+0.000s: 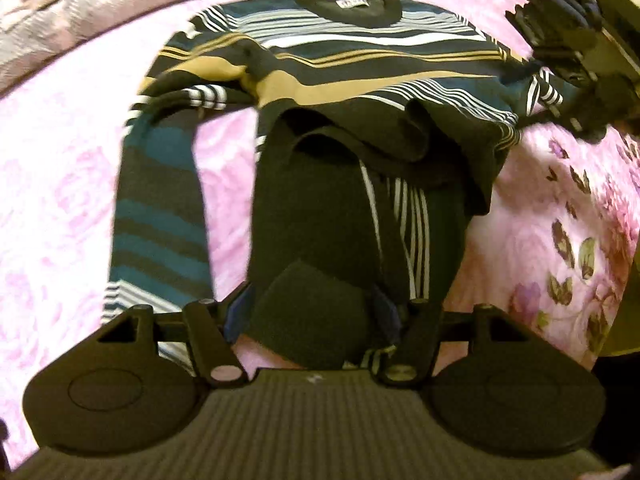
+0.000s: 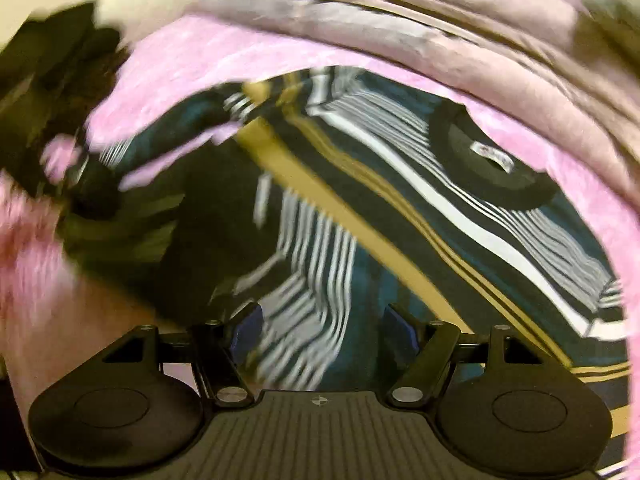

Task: Fold clothes

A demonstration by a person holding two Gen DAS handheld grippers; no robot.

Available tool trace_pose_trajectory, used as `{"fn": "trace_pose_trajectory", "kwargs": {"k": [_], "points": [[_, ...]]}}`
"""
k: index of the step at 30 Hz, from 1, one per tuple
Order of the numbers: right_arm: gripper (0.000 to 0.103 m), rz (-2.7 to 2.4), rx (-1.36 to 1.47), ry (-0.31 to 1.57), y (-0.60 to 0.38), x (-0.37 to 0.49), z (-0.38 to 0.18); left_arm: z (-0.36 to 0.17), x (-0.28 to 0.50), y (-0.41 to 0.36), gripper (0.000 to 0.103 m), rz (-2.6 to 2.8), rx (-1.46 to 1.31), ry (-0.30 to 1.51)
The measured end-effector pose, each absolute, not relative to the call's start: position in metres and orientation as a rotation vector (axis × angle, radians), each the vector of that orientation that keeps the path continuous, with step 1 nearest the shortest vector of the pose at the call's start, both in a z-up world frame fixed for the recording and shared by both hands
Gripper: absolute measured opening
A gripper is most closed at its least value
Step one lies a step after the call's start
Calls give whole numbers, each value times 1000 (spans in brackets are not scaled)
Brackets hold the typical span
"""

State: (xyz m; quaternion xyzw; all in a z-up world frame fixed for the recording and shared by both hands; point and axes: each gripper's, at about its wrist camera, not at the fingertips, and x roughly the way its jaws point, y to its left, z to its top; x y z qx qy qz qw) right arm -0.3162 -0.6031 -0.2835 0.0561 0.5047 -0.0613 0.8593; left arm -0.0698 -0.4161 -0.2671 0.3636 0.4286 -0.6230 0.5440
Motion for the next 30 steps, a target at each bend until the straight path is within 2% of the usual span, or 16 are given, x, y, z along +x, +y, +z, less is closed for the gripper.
{"fn": "trace_pose_trajectory", "kwargs": {"k": [3,5,6,7,8,10,15,17,19,21,24,27,28,30], "points": [[69,-3,-28,1096,-577,-313,-297,-267,-64,-406,64,-1438,831,1028],[36,36,-127,1113,-566,-304,-313,-266,-63,-399,64,-1418,811,1029],[24,24,-143,1115,-566,-300,-316,-264,-63,-395,66,-1405,797,1029],[14,9,-148,1115,-568,-296,-319,-262,-63,-392,69,-1393,783,1029],[12,-7,-154,1114,-569,-293,-321,-261,-63,-388,71,-1386,771,1030],[10,-41,-136,1096,-572,-301,-314,-259,-63,-382,77,-1372,749,1034],[9,-163,-126,1060,-555,-349,-270,-281,-59,-392,76,-1364,639,1155],[9,-237,-111,1063,-545,-374,-253,-288,-66,-397,68,-1403,612,1184],[8,-321,-89,1078,-533,-399,-240,-275,-81,-388,21,-1482,626,1123],[8,-404,-65,1105,-519,-422,-231,-253,-99,-372,15,-1588,646,1025],[8,-519,-52,1150,-491,-455,-220,-220,-126,-348,12,-1742,681,868],[8,-605,-48,1197,-463,-479,-214,-198,-170,-304,11,-1910,893,662],[8,-623,-44,1213,-456,-482,-217,-190,-185,-289,7,-1961,963,588],[8,-659,-35,1246,-442,-490,-224,-192,-210,-262,6,-2035,1120,465]]}}
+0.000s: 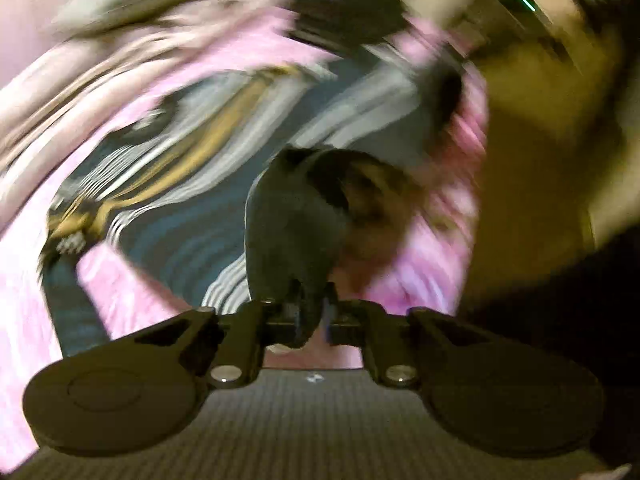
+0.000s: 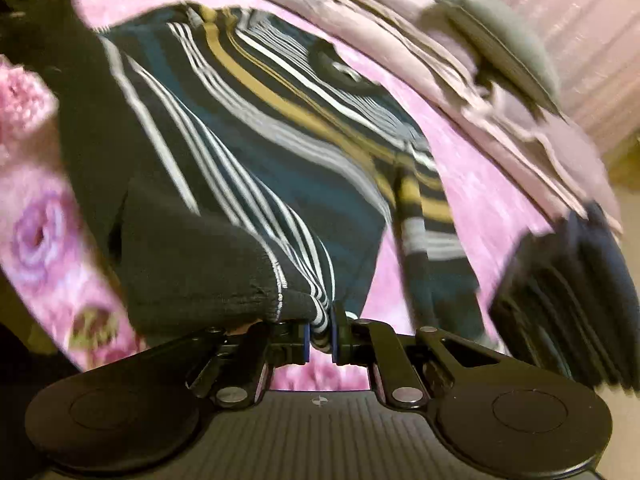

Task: Fold clothes

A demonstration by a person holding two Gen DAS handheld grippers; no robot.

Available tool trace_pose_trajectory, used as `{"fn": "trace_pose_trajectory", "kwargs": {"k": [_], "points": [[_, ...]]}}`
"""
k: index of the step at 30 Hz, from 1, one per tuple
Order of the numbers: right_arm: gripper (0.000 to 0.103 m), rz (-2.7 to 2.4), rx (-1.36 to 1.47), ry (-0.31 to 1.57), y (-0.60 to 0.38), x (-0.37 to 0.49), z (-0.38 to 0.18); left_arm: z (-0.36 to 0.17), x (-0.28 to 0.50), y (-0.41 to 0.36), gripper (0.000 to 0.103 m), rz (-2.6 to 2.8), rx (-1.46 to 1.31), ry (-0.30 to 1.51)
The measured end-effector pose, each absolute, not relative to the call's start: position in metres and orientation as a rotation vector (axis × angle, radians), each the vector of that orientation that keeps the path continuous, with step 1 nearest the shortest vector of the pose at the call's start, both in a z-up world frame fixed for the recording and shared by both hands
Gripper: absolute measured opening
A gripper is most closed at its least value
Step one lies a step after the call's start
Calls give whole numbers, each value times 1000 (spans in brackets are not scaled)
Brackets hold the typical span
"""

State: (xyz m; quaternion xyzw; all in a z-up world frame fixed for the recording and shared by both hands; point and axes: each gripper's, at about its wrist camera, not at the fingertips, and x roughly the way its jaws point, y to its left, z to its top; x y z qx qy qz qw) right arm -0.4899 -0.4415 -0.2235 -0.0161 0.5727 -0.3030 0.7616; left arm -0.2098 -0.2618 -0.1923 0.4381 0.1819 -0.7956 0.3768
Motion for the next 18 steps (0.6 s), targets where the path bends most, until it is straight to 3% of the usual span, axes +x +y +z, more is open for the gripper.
{"fn": "trace_pose_trajectory", "kwargs": {"k": [3,7,9,10,16,18], "points": [[9,-714,-21,1295,-420,-501,-233,-224,-233,-232,6,-2075,1349,418],[10,-739,-13,1377,-396,-509,-256,-246,-233,-219,11,-2043,1385,555],[45,-769,76,1362,-392,-521,-261,-250,-225,-224,15,-1988,1327,666],[70,-793,128,1341,-392,-528,-262,-251,-221,-229,21,-1954,1292,723],[70,-878,585,1131,-422,-566,-268,-269,-200,-260,45,-1733,996,1053],[70,-918,672,1089,-431,-580,-278,-280,-198,-266,46,-1666,918,1137]]}}
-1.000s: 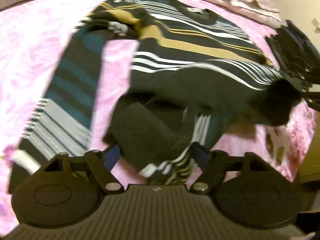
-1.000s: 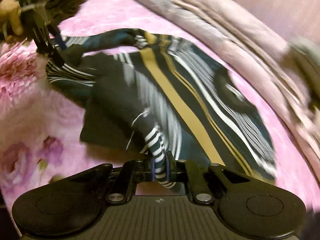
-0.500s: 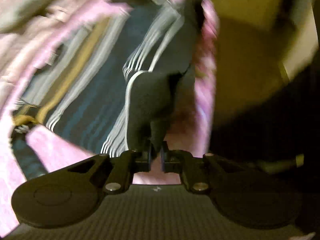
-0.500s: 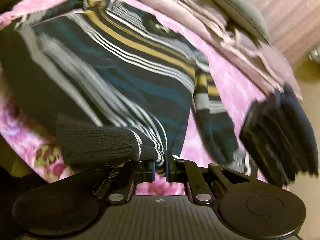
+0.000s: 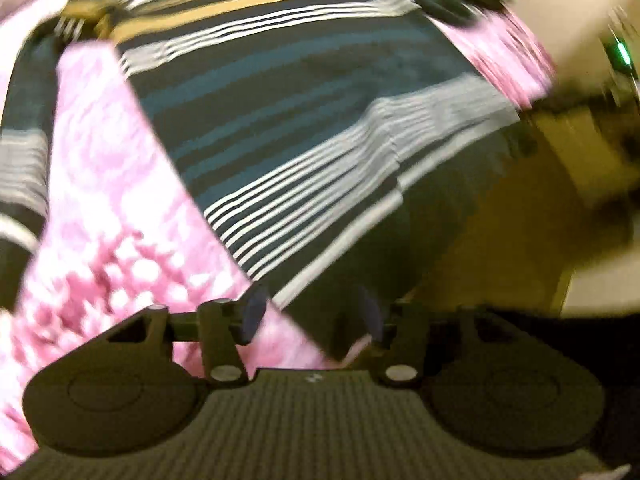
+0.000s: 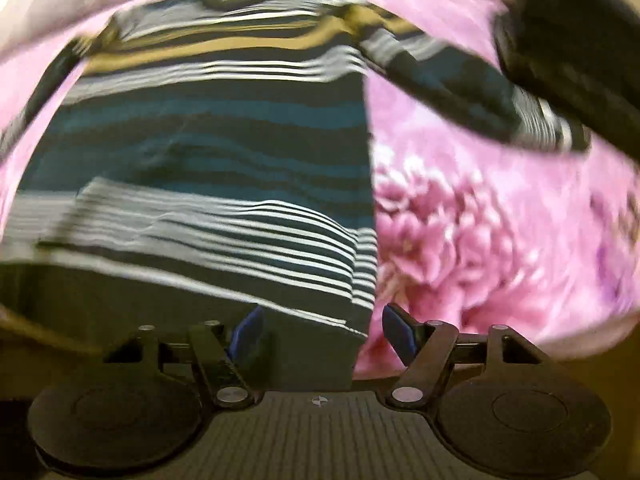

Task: Fold clothes

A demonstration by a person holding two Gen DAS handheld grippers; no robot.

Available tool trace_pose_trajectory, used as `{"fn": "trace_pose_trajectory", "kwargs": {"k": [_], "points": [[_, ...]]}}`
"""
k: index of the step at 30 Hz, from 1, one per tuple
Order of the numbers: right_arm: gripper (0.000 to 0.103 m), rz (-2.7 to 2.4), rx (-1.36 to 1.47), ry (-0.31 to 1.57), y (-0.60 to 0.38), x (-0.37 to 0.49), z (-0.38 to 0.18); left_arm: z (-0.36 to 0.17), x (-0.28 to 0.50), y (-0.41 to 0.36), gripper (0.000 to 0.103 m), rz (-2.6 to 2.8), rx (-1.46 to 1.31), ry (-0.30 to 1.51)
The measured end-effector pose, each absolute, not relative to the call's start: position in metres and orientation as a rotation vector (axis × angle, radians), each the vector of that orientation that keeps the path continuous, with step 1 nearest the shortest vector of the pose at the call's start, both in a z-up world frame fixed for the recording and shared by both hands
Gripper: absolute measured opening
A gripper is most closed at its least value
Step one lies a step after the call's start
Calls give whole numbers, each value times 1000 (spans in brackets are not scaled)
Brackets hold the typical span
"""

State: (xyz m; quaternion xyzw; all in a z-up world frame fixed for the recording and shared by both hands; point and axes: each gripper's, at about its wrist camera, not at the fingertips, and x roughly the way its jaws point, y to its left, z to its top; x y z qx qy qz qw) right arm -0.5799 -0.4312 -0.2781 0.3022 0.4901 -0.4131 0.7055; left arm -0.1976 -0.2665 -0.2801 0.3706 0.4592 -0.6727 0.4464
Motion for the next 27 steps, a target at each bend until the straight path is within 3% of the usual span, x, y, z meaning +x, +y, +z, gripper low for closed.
{"fn": "trace_pose_trajectory", "kwargs": {"k": [4,7,14,22,24,25,27], "points": [[70,-960,805,1069,-449,-601,-302,-309,-200,-279,46,-1554,909,1253],[70,-1039,778,1181,-453,-611,-310,-299,-202,-281,45,-1538,968,1215],[70,-968,697,1103,-463,-590,-258,-266,-181,-291,46,-1410,1030,1092],[70,-736,559,1013,-485,-477,-229,-244,-93,-297,66,-1116,989,941],[81,-698,526,999,-482,-443,-226,-249,-65,-296,66,-1082,981,938],[95,-689,516,985,-479,-427,-225,-253,-51,-296,66,-1075,978,936],[95,-671,508,965,-470,-397,-224,-265,-25,-298,67,-1080,973,941]]}}
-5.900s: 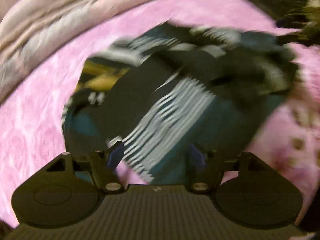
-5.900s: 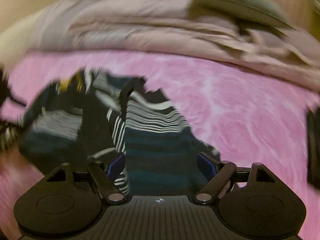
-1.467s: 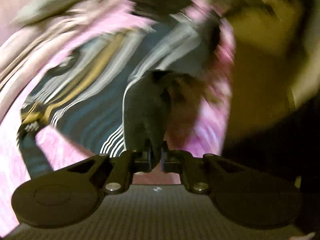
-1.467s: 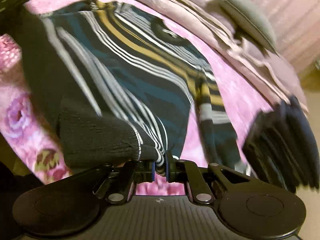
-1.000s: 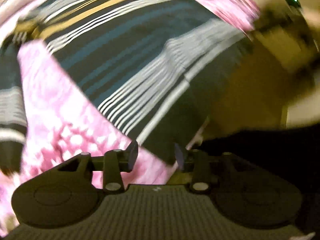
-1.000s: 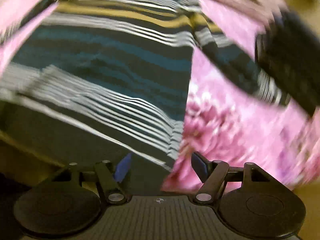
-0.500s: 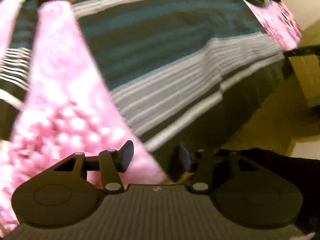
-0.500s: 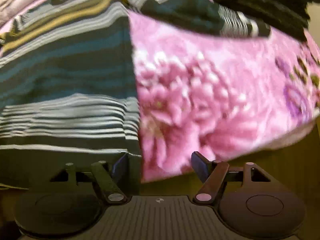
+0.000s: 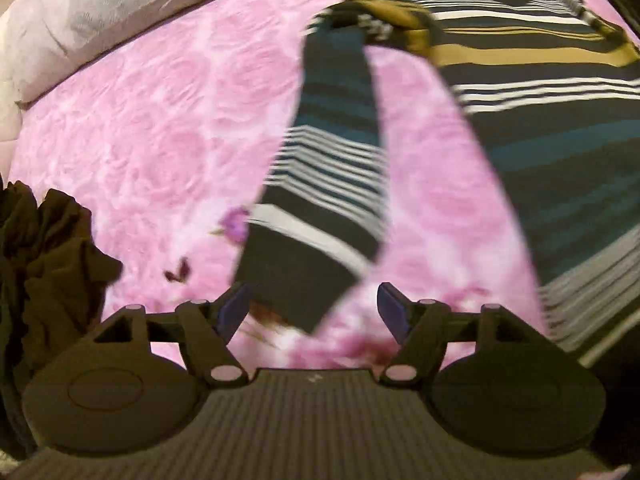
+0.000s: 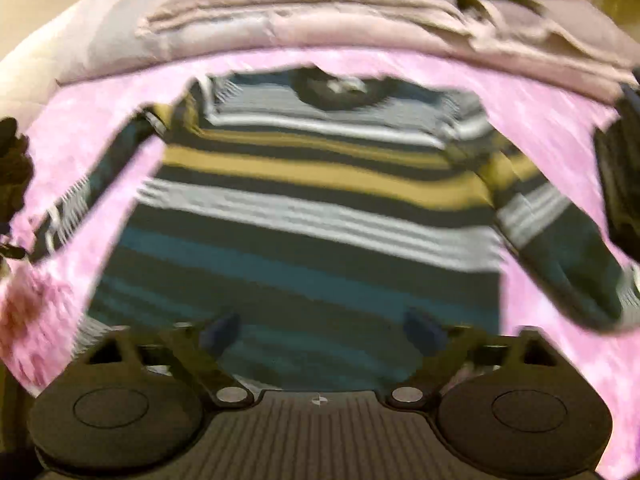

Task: Fold clothes

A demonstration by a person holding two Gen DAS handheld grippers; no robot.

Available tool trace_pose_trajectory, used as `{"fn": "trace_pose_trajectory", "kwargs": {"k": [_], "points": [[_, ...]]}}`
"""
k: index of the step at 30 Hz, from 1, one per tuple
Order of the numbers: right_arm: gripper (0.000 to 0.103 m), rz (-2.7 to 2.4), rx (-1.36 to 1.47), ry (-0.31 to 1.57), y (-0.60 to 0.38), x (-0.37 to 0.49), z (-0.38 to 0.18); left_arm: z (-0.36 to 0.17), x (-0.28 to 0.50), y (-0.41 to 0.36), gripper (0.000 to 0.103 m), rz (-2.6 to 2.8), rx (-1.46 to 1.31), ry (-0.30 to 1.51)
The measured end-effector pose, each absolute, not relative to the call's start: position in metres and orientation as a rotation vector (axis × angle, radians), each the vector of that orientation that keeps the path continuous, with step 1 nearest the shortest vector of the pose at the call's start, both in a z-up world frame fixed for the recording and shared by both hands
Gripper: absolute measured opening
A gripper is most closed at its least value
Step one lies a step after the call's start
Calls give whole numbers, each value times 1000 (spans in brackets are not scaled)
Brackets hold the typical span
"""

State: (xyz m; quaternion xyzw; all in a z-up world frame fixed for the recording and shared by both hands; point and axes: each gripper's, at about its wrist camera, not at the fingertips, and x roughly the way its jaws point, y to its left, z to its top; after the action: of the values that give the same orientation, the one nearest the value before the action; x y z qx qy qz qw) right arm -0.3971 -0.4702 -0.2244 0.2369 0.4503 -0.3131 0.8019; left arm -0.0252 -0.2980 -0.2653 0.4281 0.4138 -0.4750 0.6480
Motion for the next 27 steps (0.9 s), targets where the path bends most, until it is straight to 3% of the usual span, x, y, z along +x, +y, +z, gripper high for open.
{"fn": "trace_pose_trajectory", "kwargs": {"k": [8,9,10,11,12,14,20,23,27], "points": [[95,-689,554,1040,-421,-287,-250,-317,49,-315,64,-1266,893,1038],[95,-699,561,1054,-415,-273,-252,-310,54,-312,55,-1295,890,1017],[95,-709,569,1068,-409,-259,-255,-302,60,-310,29,-1323,887,997],[95,-717,579,1075,-403,-246,-256,-295,65,-307,11,-1351,883,976],[95,-721,591,1078,-398,-237,-256,-287,70,-305,2,-1379,879,955],[95,-717,590,1079,-391,-215,-252,-271,82,-299,2,-1428,878,898],[95,-653,515,1076,-378,-154,-237,-182,123,-239,2,-1265,1107,235],[95,-651,524,1081,-378,-139,-239,-195,126,-219,2,-1255,1234,200],[95,-671,558,1109,-377,-140,-246,-239,117,-205,4,-1270,1371,287]]}}
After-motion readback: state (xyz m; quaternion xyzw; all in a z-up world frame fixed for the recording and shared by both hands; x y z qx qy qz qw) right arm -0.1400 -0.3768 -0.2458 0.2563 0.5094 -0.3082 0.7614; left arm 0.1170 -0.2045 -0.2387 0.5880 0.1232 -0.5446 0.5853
